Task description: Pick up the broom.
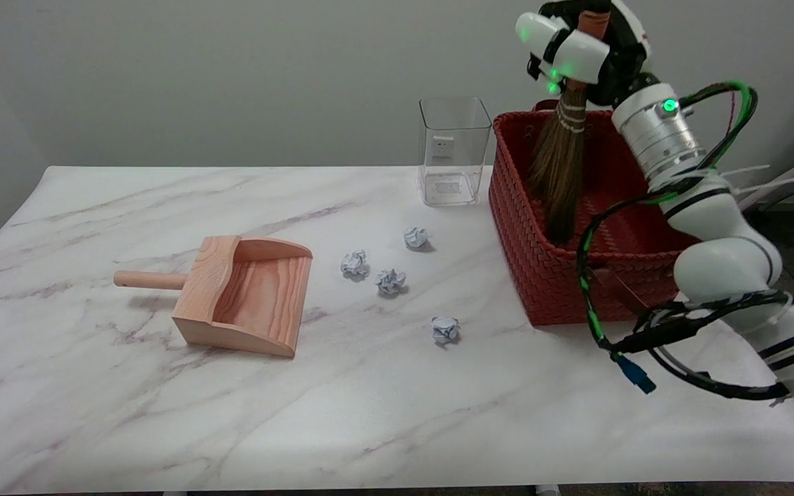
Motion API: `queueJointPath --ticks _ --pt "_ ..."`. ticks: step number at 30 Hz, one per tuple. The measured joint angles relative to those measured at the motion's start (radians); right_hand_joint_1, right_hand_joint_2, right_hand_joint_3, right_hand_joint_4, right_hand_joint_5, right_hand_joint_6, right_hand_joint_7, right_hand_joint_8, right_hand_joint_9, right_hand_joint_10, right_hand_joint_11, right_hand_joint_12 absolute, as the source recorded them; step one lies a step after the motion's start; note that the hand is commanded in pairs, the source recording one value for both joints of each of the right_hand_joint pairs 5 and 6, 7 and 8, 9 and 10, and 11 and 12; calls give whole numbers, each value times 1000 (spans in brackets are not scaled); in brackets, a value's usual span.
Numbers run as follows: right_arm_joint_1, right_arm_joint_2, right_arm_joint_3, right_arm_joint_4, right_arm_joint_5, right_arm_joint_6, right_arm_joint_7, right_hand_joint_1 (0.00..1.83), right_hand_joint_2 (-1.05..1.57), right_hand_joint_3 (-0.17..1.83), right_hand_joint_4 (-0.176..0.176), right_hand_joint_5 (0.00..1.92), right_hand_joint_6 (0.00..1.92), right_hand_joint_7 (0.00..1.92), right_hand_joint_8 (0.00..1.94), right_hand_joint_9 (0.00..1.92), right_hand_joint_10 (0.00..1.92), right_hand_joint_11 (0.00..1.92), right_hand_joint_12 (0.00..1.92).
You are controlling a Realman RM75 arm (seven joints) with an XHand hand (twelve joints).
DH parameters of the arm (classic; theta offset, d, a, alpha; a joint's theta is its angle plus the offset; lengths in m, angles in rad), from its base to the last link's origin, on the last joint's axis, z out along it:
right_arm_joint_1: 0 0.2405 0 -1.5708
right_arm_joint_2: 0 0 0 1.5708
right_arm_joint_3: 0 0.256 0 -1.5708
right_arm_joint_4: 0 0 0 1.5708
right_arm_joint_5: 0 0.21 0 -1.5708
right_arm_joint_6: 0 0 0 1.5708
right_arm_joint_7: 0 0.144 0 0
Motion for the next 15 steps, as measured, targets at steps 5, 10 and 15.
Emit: queueJointPath --ticks 5,10,15 --pt "46 7 56 46 -5 -106 0 1179 1571 389 0 1920 1920 1920 1920 1920 1920 1838 1838" --pt "101 18 90 80 -7 -188 2 1179 1571 377 0 1920 1920 1920 1920 1920 1920 1841 1841" --pt "173 26 105 110 -8 -271 9 1180 1571 376 0 1920 1920 1920 1920 1920 1920 1841 1841"
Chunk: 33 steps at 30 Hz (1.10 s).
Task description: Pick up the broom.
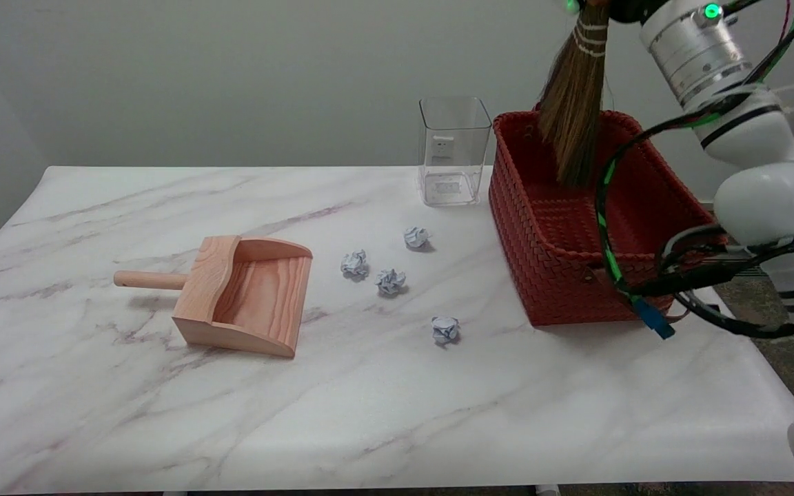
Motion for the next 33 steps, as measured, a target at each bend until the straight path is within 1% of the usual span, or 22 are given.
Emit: queueJointPath --ticks 7,17,24,33 --pt "106 4 -23 27 -3 -92 20 1177 1571 367 0 1920 1920 1920 1920 1920 1920 1837 1837" --pt "202 -8 -154 67 -5 -151 77 1174 1571 392 0 1920 1920 1920 1920 1920 1920 1832 1832" --pt "195 -49 -232 64 -6 -154 103 1182 1571 391 0 1920 1920 1920 1920 1920 1920 1847 1847" --pt "144 -96 -270 40 -34 -135 107 1188 1571 376 0 1920 1920 1920 1920 1920 1920 1847 1847"
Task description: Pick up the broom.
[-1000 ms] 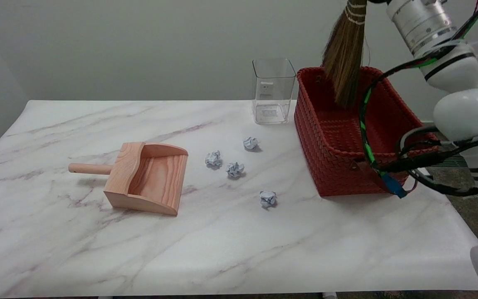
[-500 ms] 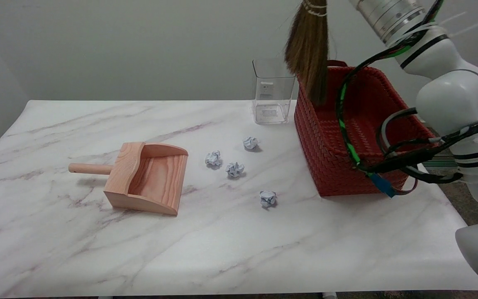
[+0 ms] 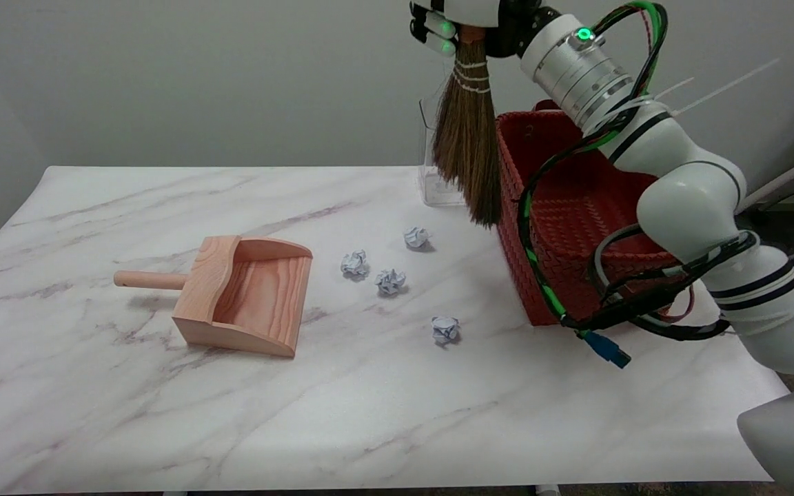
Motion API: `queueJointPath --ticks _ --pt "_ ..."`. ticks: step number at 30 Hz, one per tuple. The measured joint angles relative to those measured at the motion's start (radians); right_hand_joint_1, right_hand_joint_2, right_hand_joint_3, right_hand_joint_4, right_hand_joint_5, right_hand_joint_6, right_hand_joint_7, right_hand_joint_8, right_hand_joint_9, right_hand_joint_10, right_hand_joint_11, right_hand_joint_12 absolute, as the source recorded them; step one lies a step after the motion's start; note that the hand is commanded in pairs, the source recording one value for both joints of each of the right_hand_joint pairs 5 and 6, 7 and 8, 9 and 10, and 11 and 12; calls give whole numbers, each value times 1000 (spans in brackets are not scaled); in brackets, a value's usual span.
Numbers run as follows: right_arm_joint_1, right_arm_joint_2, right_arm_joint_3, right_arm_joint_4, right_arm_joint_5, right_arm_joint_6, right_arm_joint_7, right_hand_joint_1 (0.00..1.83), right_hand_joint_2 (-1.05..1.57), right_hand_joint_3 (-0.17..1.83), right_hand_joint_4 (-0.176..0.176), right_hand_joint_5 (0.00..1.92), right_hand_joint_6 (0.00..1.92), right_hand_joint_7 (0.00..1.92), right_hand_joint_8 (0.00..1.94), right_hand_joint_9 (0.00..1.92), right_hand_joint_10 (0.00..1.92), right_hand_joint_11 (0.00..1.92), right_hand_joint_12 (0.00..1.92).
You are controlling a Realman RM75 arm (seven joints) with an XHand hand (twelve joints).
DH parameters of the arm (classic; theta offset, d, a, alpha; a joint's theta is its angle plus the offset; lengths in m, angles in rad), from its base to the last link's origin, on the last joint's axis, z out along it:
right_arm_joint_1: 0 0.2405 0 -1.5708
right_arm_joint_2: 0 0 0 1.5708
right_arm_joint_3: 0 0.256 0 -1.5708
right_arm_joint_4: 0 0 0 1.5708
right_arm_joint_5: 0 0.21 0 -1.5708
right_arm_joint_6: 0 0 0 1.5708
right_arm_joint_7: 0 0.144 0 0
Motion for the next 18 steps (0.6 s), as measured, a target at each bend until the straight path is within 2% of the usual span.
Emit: queueJointPath --ticks 18 --pt "-38 -34 -43 -22 -72 -14 -11 1184 1571 359 0 1920 1920 1920 1920 1920 1920 1848 1848"
